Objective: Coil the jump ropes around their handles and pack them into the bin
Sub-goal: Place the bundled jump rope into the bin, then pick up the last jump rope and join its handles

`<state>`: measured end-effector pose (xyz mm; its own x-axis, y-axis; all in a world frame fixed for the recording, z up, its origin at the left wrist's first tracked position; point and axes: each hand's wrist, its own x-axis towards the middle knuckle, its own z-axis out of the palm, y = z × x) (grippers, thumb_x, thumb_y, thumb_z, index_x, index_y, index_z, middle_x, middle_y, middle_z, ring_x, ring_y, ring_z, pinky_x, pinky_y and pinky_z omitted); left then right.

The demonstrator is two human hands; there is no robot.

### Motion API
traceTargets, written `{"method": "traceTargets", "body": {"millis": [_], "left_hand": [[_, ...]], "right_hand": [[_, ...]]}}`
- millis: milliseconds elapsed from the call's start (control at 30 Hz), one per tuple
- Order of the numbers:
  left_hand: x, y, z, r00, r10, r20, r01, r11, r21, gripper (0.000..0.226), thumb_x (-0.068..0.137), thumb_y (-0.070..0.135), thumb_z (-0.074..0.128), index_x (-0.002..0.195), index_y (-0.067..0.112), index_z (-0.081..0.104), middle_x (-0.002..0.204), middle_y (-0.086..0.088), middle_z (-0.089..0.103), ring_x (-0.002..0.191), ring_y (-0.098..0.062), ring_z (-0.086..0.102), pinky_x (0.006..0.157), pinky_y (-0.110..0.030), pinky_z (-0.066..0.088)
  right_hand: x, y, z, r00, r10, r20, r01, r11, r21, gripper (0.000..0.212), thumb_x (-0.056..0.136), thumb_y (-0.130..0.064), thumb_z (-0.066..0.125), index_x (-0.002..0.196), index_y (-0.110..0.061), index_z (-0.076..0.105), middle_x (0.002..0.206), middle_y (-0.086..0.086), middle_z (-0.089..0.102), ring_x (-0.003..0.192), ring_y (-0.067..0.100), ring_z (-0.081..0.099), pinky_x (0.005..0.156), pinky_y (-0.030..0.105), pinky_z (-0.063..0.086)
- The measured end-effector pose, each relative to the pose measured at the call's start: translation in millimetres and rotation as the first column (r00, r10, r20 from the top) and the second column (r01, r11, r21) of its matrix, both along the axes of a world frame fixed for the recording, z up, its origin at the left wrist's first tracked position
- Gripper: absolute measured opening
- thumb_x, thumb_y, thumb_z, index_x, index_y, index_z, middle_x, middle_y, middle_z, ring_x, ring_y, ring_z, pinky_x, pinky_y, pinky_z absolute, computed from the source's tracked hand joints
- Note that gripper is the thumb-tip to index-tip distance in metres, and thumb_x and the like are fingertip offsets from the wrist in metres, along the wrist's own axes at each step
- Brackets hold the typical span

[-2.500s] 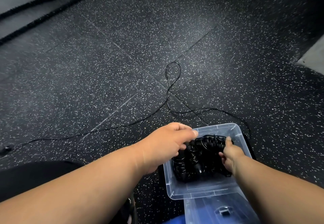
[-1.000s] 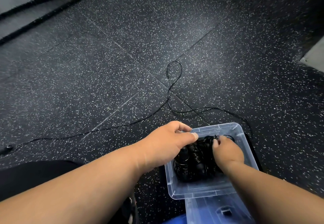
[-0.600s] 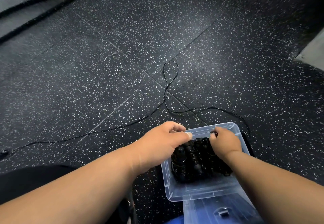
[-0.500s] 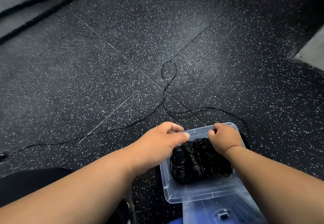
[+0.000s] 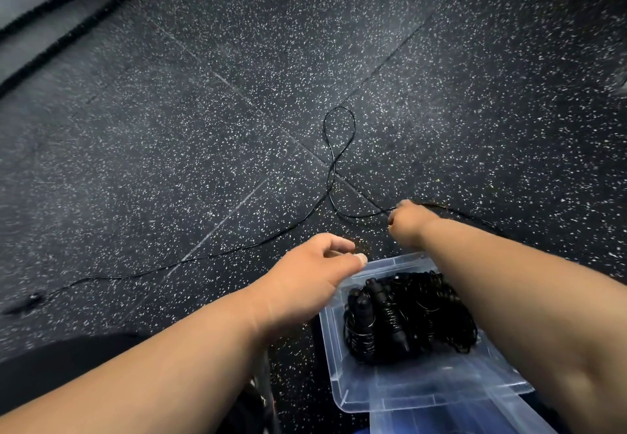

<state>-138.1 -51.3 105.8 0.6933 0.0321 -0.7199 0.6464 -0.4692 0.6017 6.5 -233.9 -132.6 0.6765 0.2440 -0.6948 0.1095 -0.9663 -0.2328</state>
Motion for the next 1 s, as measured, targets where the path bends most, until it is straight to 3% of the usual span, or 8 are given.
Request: {"method": "traceTargets", "body": {"millis": [133, 233, 300, 433, 567, 700, 833, 1000], "left_hand": [[7, 7, -11, 1.000, 0.023, -0.020, -0.023, 1.000, 0.004, 0.028, 0.093, 0.048, 0.072, 0.118, 0.036, 0.068, 0.103, 0.013, 0.072, 0.069, 0.004, 0.059, 0.065, -0.015, 0.044], [9, 8, -16, 0.999, 0.019, -0.049, -0.019, 1.000, 0.009, 0.028, 0.095, 0.046, 0.071, 0.120, 0.035, 0.068, 0.096, 0.015, 0.070, 0.058, 0.007, 0.054, 0.054, -0.010, 0.042], [11, 11, -20, 0.998, 0.012, -0.062, -0.010, 0.999, 0.035, 0.030, 0.094, 0.048, 0.071, 0.122, 0.036, 0.068, 0.107, 0.015, 0.073, 0.078, 0.004, 0.065, 0.067, -0.009, 0.048], [13, 14, -25, 0.995, 0.032, -0.096, -0.028, 0.999, 0.042, 0.032, 0.093, 0.050, 0.073, 0.122, 0.037, 0.068, 0.113, 0.015, 0.074, 0.106, -0.009, 0.070, 0.090, -0.023, 0.053], [12, 14, -28, 0.995, 0.034, -0.093, -0.030, 0.999, 0.041, 0.033, 0.091, 0.052, 0.074, 0.121, 0.040, 0.068, 0.113, 0.016, 0.074, 0.102, -0.005, 0.069, 0.097, -0.027, 0.054], [12, 13, -24, 0.997, 0.033, -0.066, -0.030, 0.999, 0.041, 0.030, 0.092, 0.050, 0.074, 0.120, 0.039, 0.069, 0.109, 0.016, 0.074, 0.096, -0.002, 0.069, 0.084, -0.016, 0.051], [8, 8, -14, 1.000, 0.002, -0.011, -0.001, 0.999, 0.044, 0.032, 0.094, 0.048, 0.072, 0.123, 0.038, 0.066, 0.109, 0.018, 0.072, 0.087, 0.006, 0.067, 0.068, -0.006, 0.046], [-5, 8, 4, 0.994, -0.003, 0.112, -0.012, 0.991, 0.132, 0.061, 0.092, 0.047, 0.072, 0.147, 0.037, 0.048, 0.142, 0.015, 0.051, 0.092, 0.010, 0.059, 0.069, -0.011, 0.048]], "right_hand": [[14, 25, -24, 0.983, 0.107, -0.148, -0.116, 0.992, -0.054, 0.043, 0.100, -0.018, 0.049, 0.140, -0.012, 0.060, 0.157, 0.017, 0.040, 0.147, 0.038, 0.035, 0.120, 0.049, 0.031], [44, 14, -85, 0.981, 0.048, -0.187, -0.075, 0.987, -0.142, 0.093, 0.070, -0.015, 0.050, 0.161, -0.023, 0.030, 0.171, 0.008, 0.016, 0.144, 0.045, 0.037, 0.114, 0.055, 0.038], [53, 18, -99, 0.975, 0.035, -0.221, -0.076, 0.981, -0.181, 0.109, 0.060, -0.012, 0.044, 0.164, -0.029, 0.016, 0.173, 0.004, 0.008, 0.146, 0.044, 0.034, 0.115, 0.055, 0.037], [41, 41, -41, 0.967, 0.133, -0.216, -0.176, 0.965, -0.195, 0.056, 0.102, -0.018, 0.056, 0.154, -0.004, 0.041, 0.164, 0.020, 0.030, 0.153, 0.037, 0.025, 0.125, 0.044, 0.015], [39, 34, -47, 0.966, 0.181, -0.186, -0.214, 0.962, -0.172, 0.042, 0.096, -0.013, 0.050, 0.137, -0.007, 0.059, 0.139, 0.014, 0.053, 0.123, 0.033, 0.058, 0.106, 0.039, 0.049], [34, 29, -19, 0.995, 0.095, -0.016, -0.095, 0.995, -0.010, 0.020, 0.092, -0.030, 0.057, 0.103, -0.020, 0.070, 0.103, 0.002, 0.070, 0.090, 0.025, 0.066, 0.085, 0.033, 0.057], [20, 31, 21, 0.984, -0.088, 0.154, 0.055, 0.976, 0.209, 0.034, 0.091, -0.053, 0.064, 0.100, -0.024, 0.050, 0.092, -0.001, 0.064, 0.084, 0.026, 0.061, 0.074, 0.034, 0.047], [-6, 42, 92, 0.934, -0.205, 0.293, 0.061, 0.898, 0.435, 0.050, 0.095, -0.066, 0.055, 0.077, -0.020, 0.054, 0.068, -0.004, 0.061, 0.067, 0.023, 0.060, 0.067, 0.036, 0.051]]}}
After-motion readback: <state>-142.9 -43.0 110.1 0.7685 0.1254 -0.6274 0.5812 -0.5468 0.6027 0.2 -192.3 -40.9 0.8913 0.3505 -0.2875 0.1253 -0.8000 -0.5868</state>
